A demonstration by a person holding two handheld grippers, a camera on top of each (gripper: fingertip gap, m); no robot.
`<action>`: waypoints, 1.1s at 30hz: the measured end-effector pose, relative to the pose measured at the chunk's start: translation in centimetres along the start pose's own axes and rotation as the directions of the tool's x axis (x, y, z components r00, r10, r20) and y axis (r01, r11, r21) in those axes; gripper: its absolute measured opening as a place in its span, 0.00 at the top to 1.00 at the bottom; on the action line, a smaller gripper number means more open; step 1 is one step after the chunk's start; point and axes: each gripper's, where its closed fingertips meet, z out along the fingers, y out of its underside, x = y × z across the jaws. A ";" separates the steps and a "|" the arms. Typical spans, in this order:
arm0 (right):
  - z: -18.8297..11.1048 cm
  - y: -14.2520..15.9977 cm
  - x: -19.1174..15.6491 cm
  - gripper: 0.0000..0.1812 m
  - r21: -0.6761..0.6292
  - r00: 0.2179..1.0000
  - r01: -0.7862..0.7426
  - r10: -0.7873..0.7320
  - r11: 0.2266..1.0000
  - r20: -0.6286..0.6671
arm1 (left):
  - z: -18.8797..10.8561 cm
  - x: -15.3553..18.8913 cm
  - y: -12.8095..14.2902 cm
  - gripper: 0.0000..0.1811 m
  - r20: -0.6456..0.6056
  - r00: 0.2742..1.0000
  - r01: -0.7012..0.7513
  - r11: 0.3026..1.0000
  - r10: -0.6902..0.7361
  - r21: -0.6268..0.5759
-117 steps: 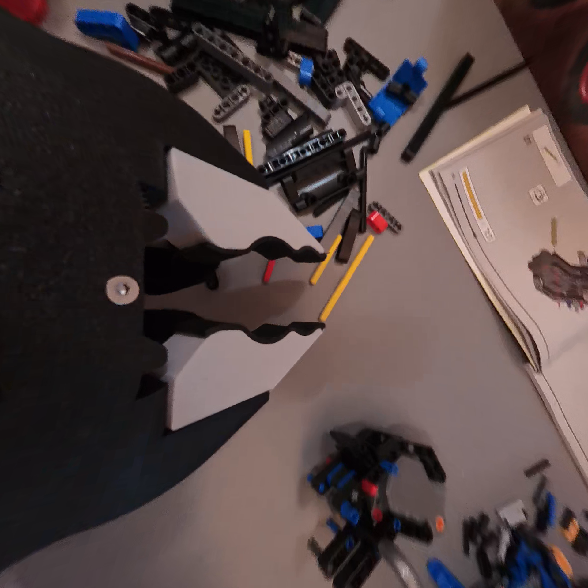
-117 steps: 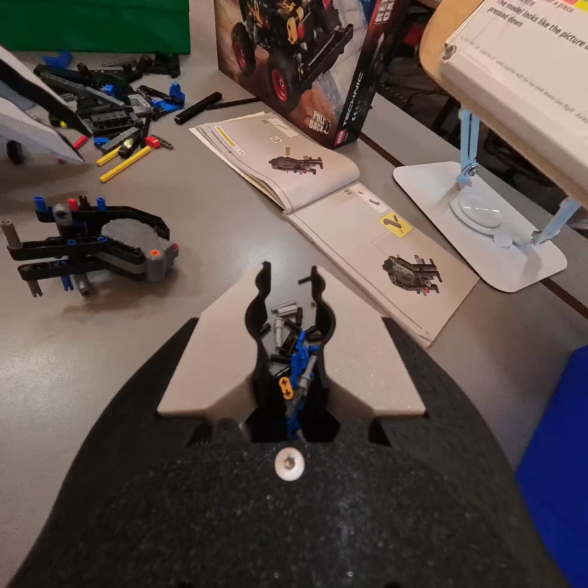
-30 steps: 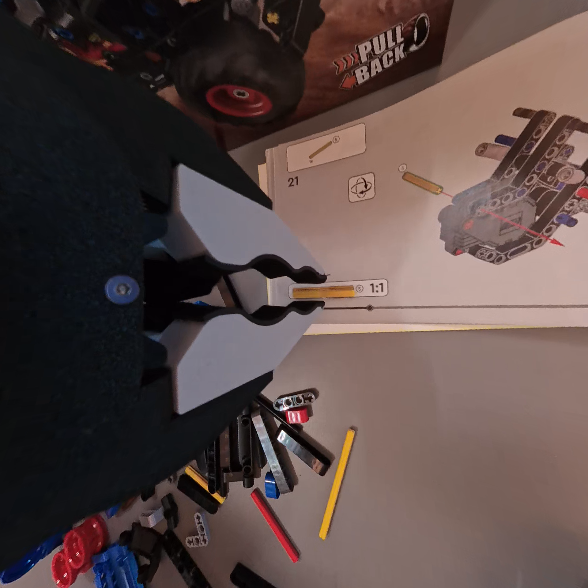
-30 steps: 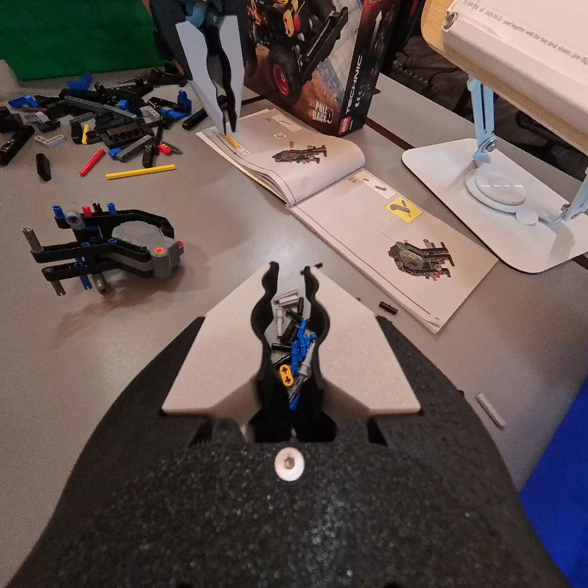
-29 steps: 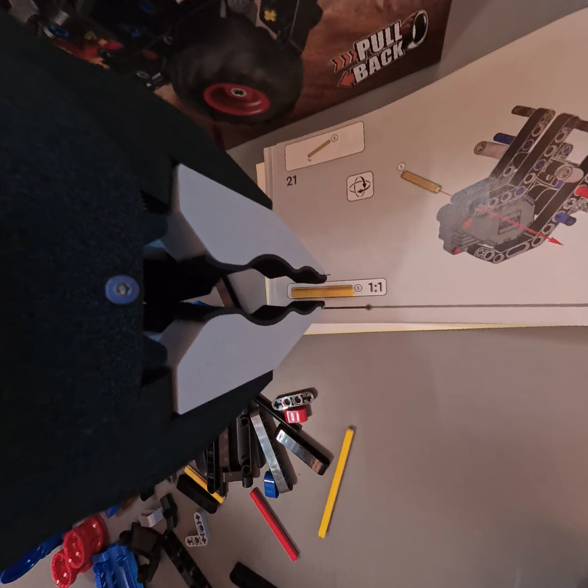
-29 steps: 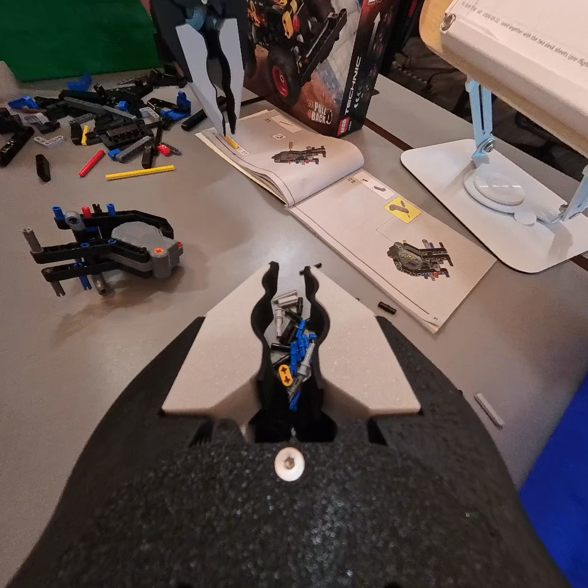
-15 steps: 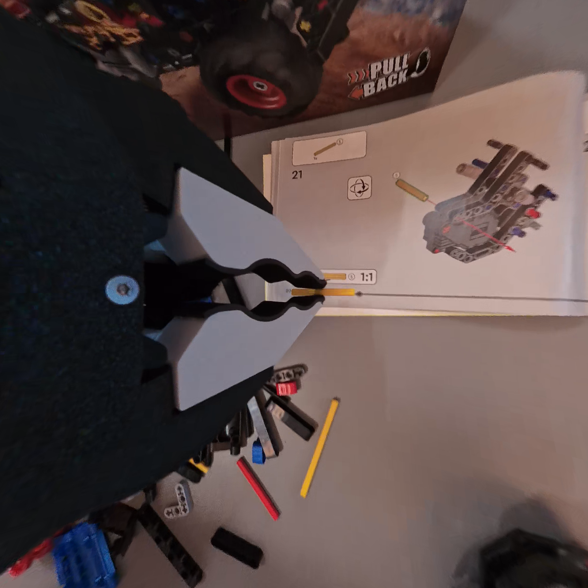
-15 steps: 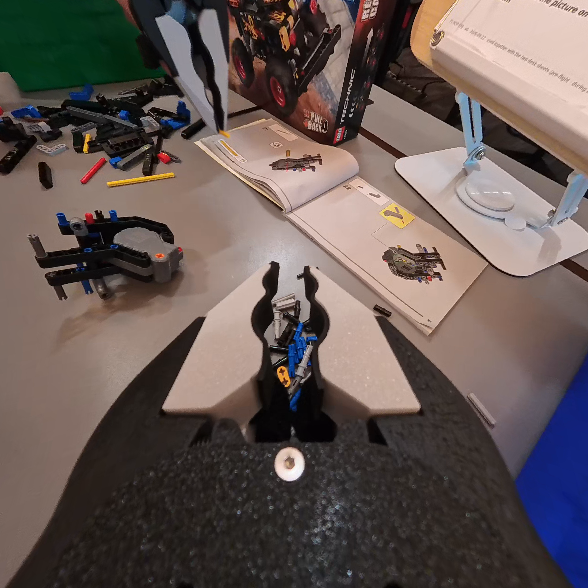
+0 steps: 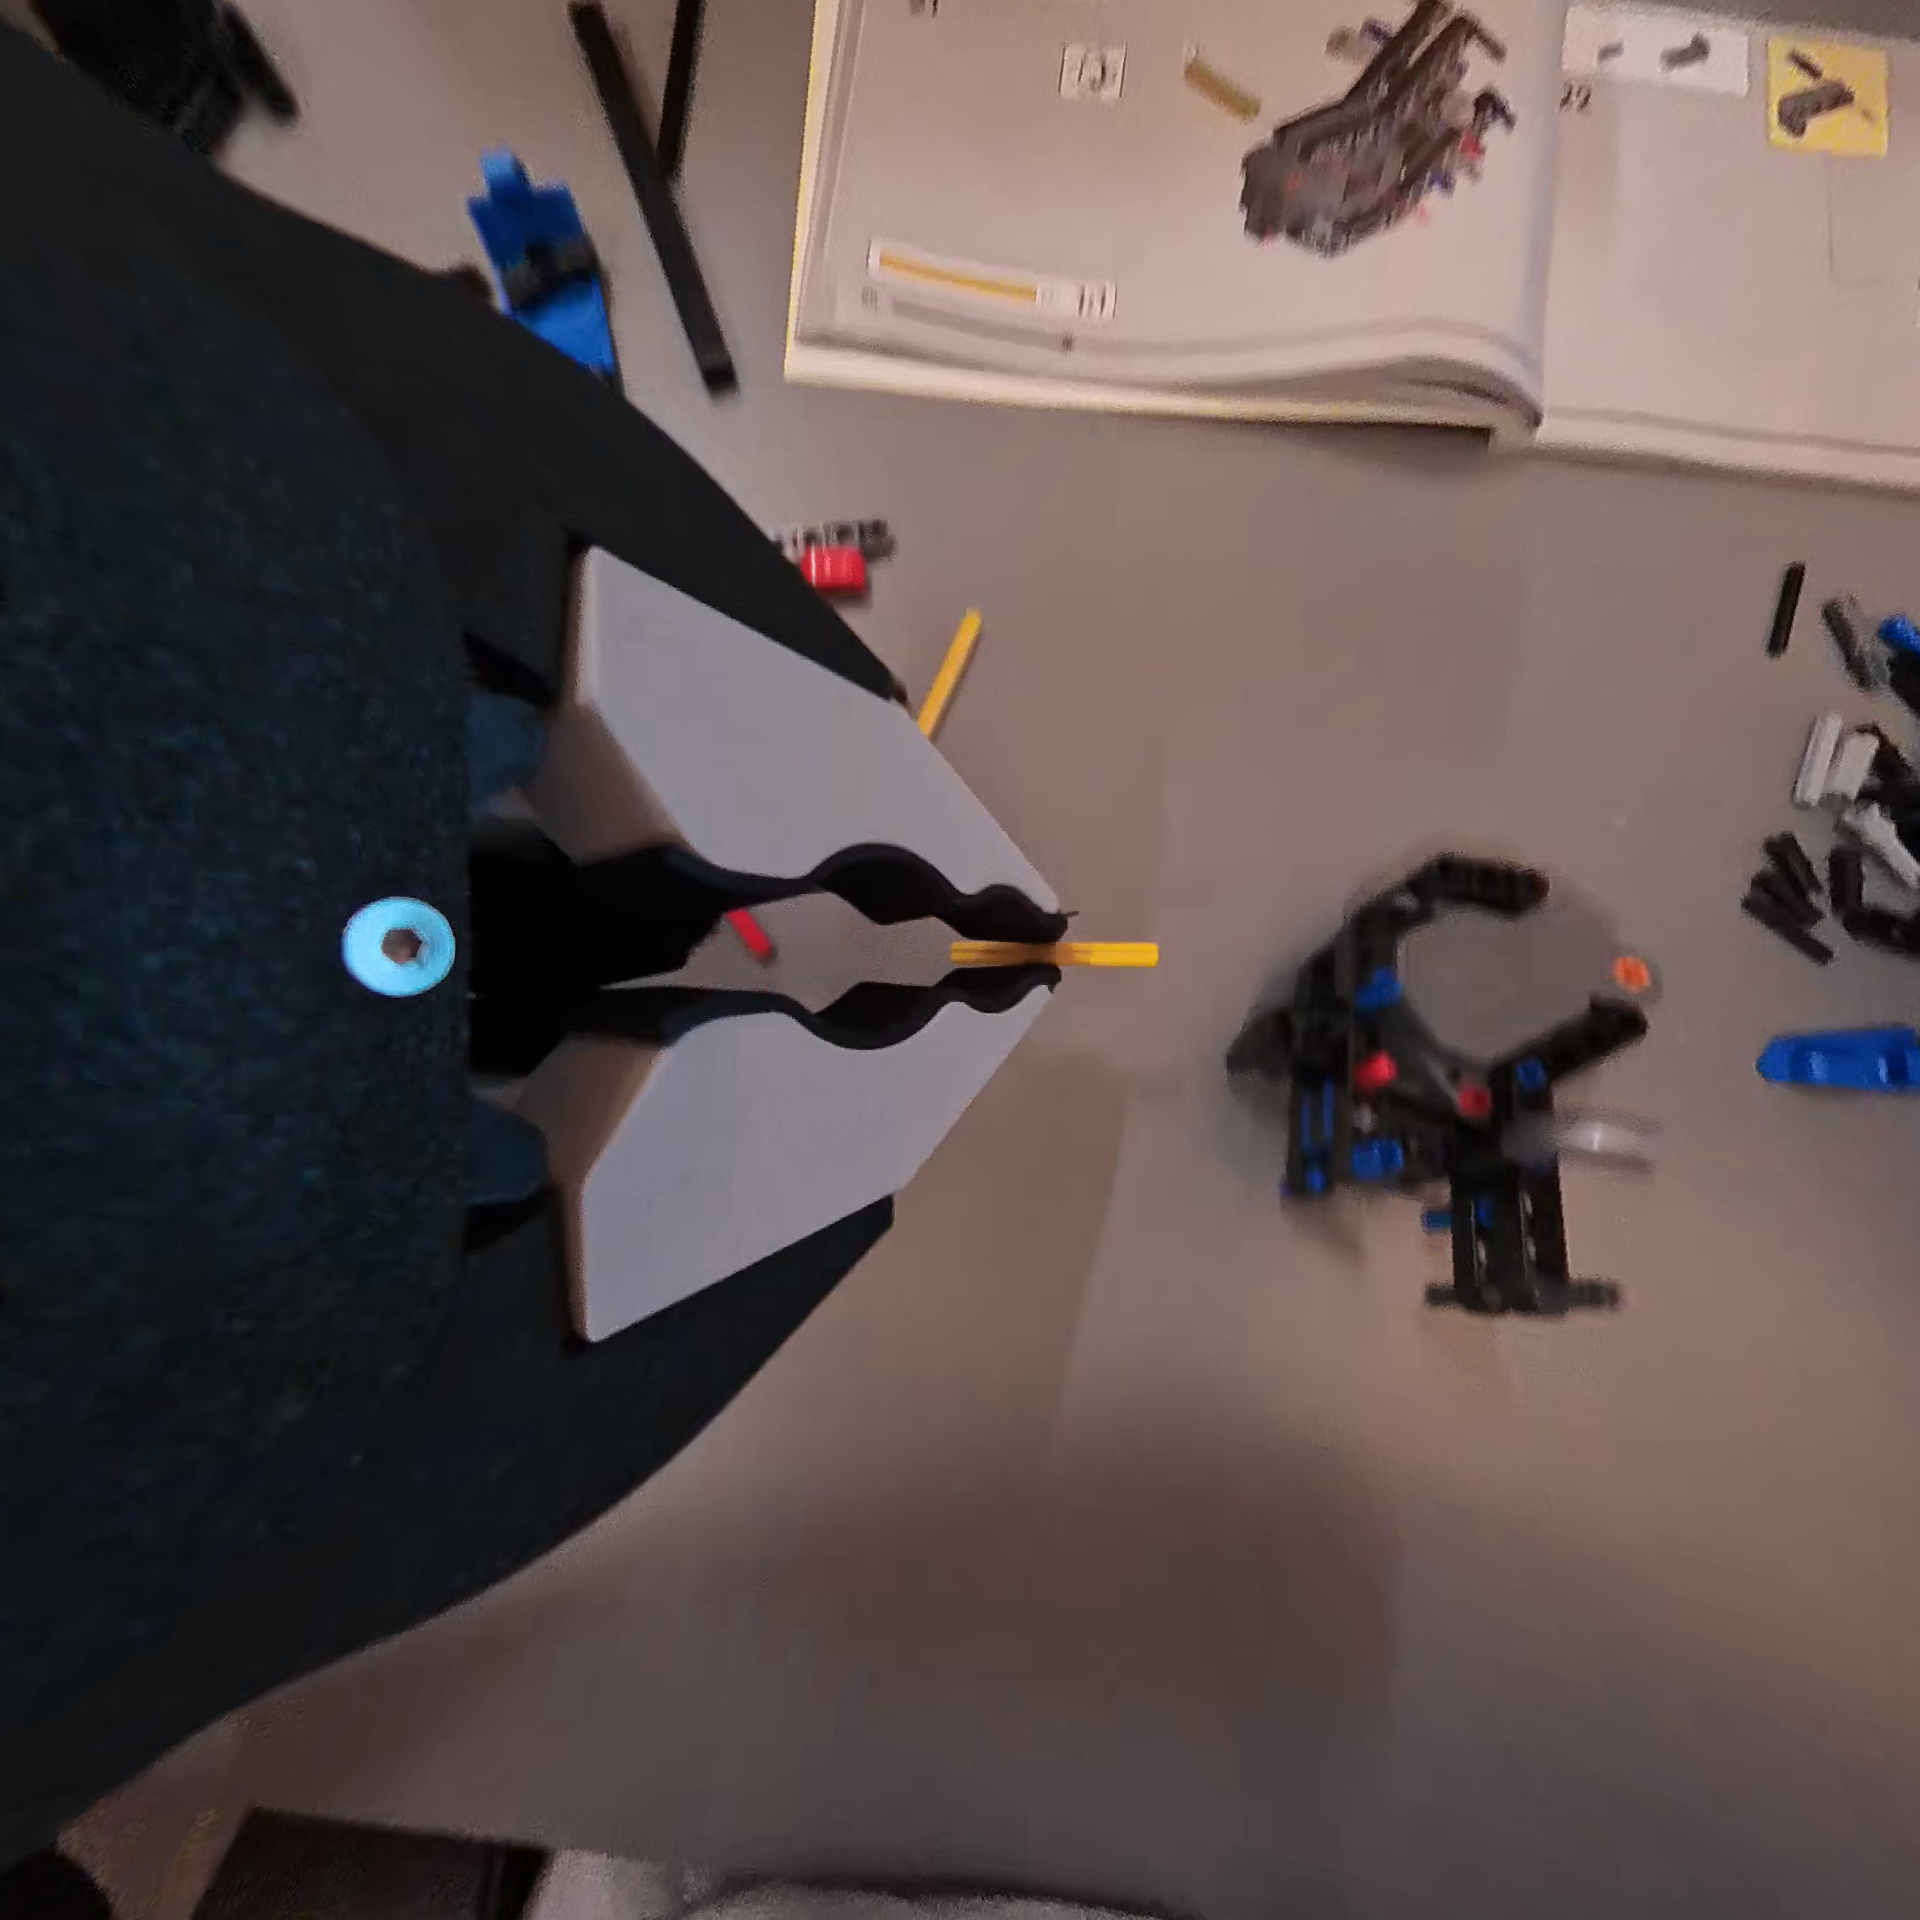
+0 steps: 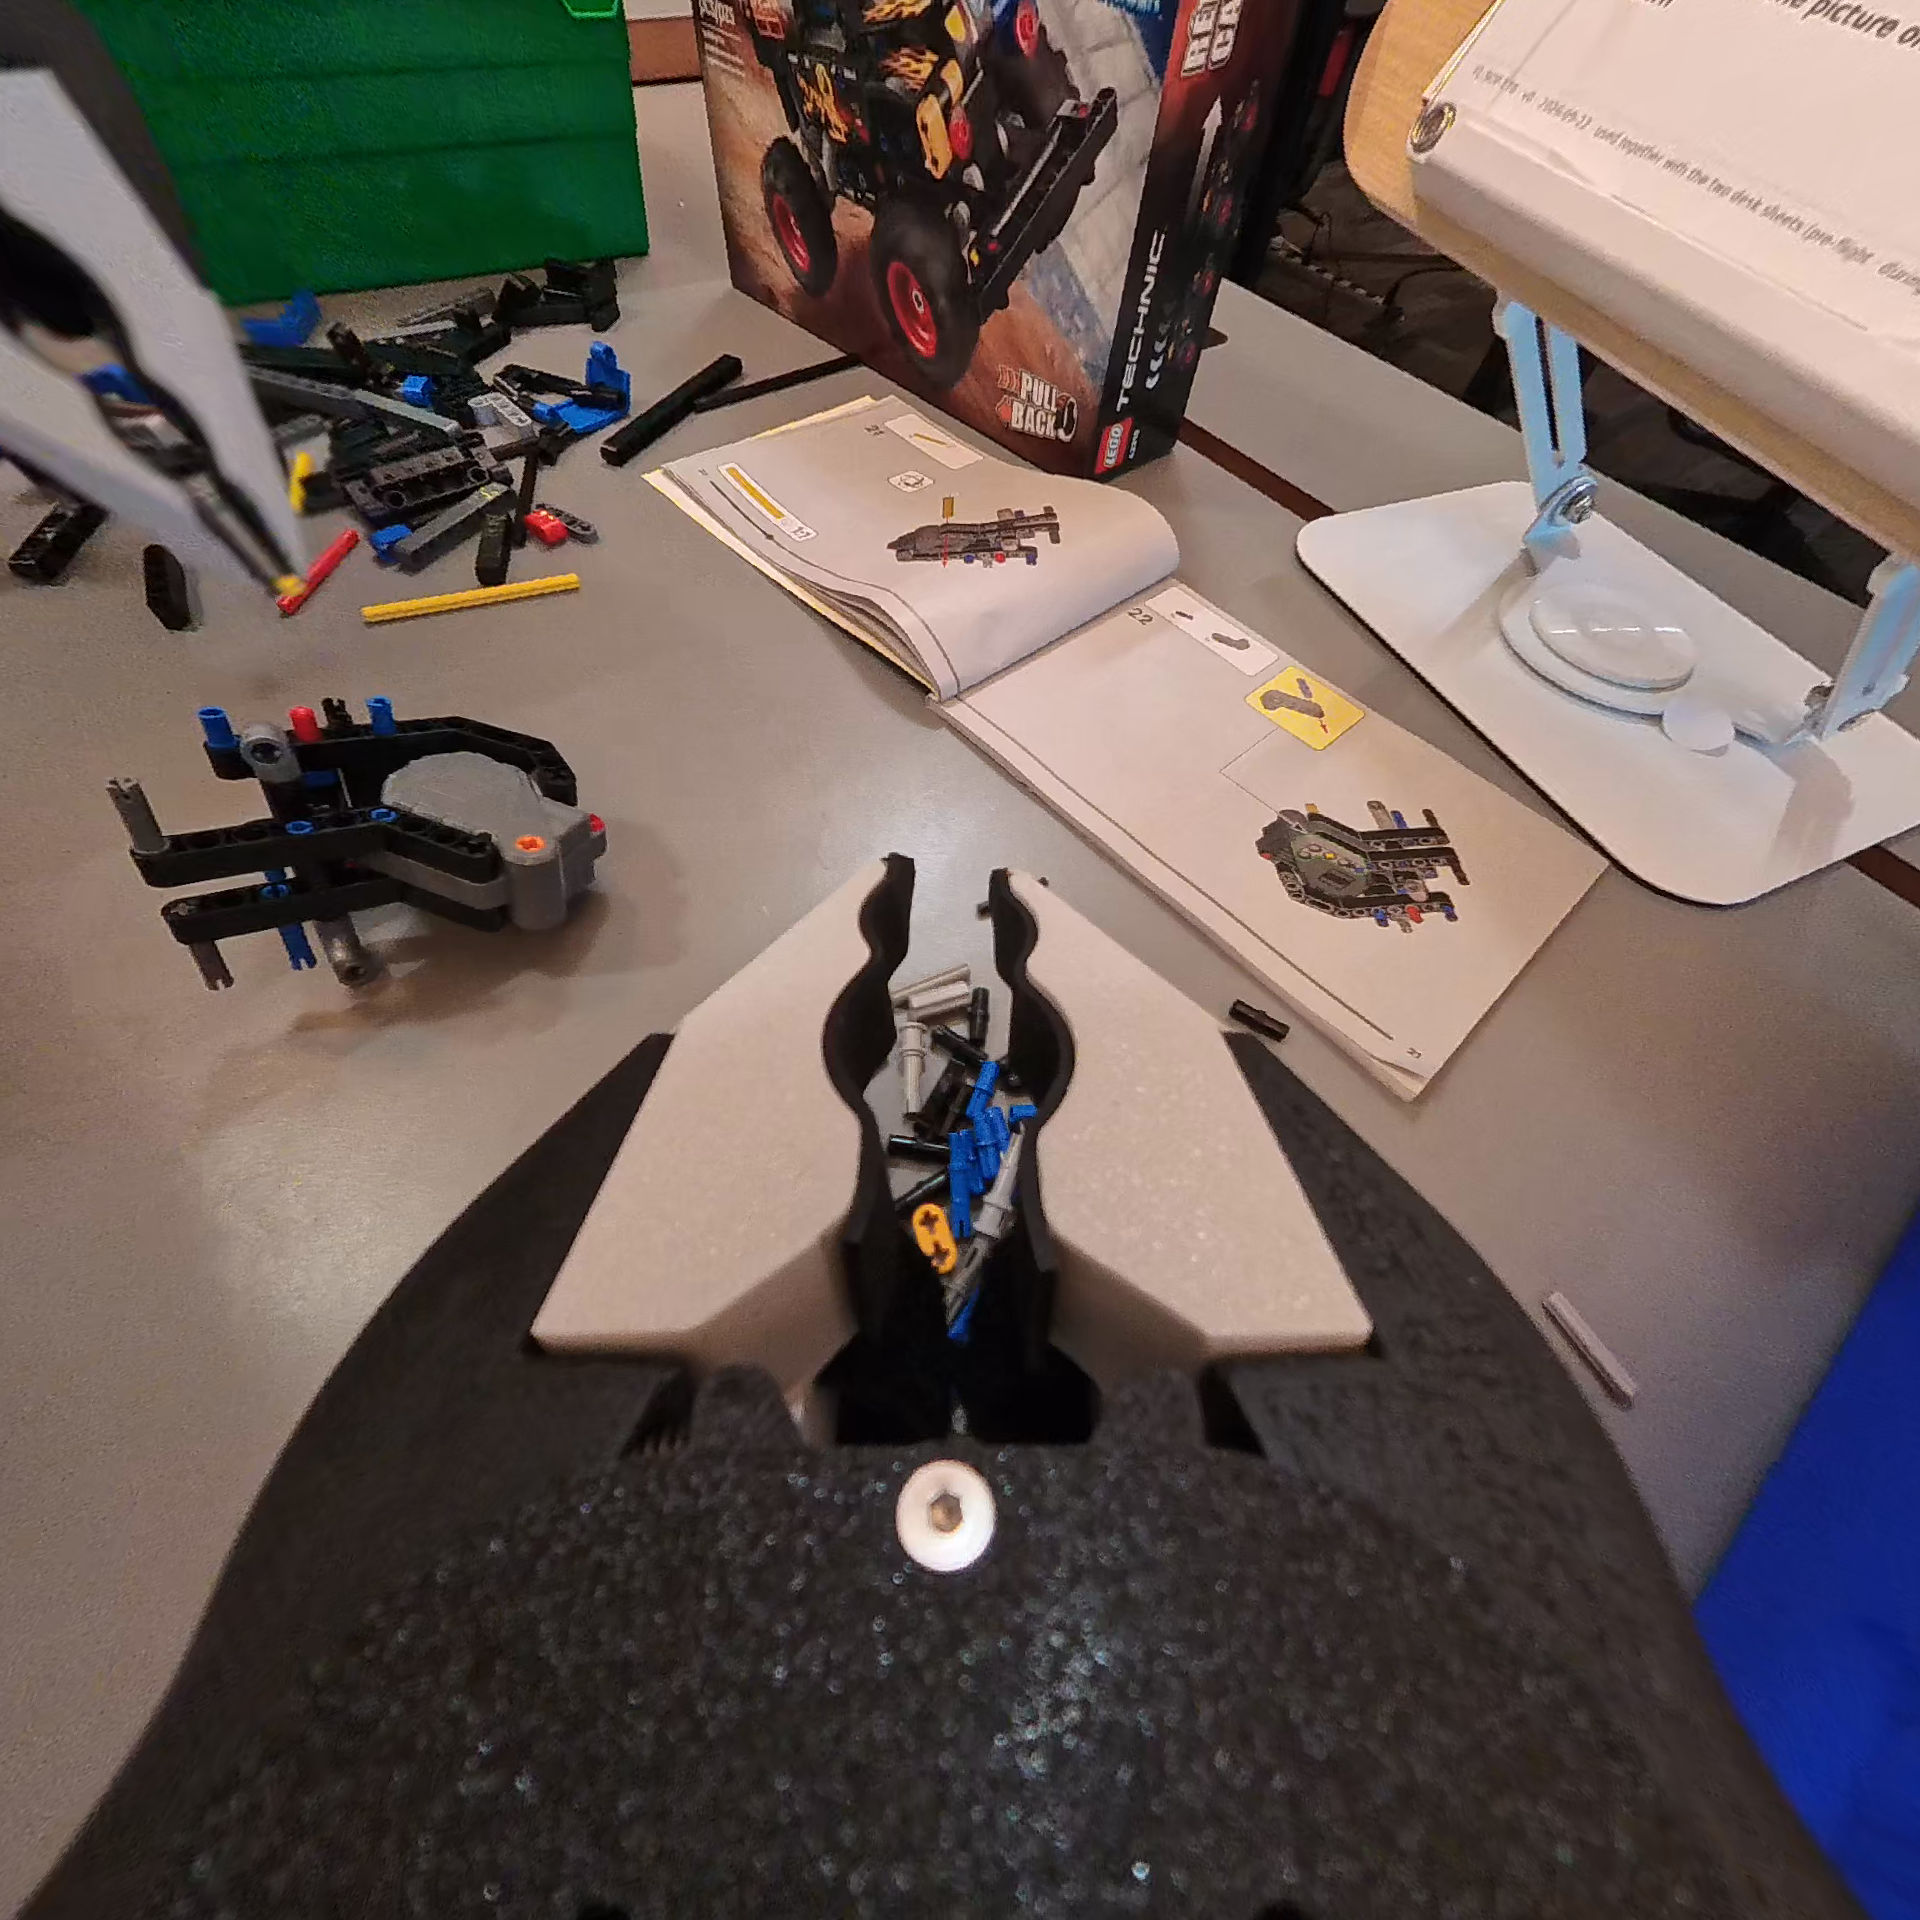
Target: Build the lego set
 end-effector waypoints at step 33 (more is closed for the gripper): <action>-2.1 0.7 -17.0 0.86 -0.095 0.924 -0.124 0.149 0.988 0.351 | 2.9 5.0 2.2 0.99 -0.014 0.993 -0.119 0.988 0.118 -0.101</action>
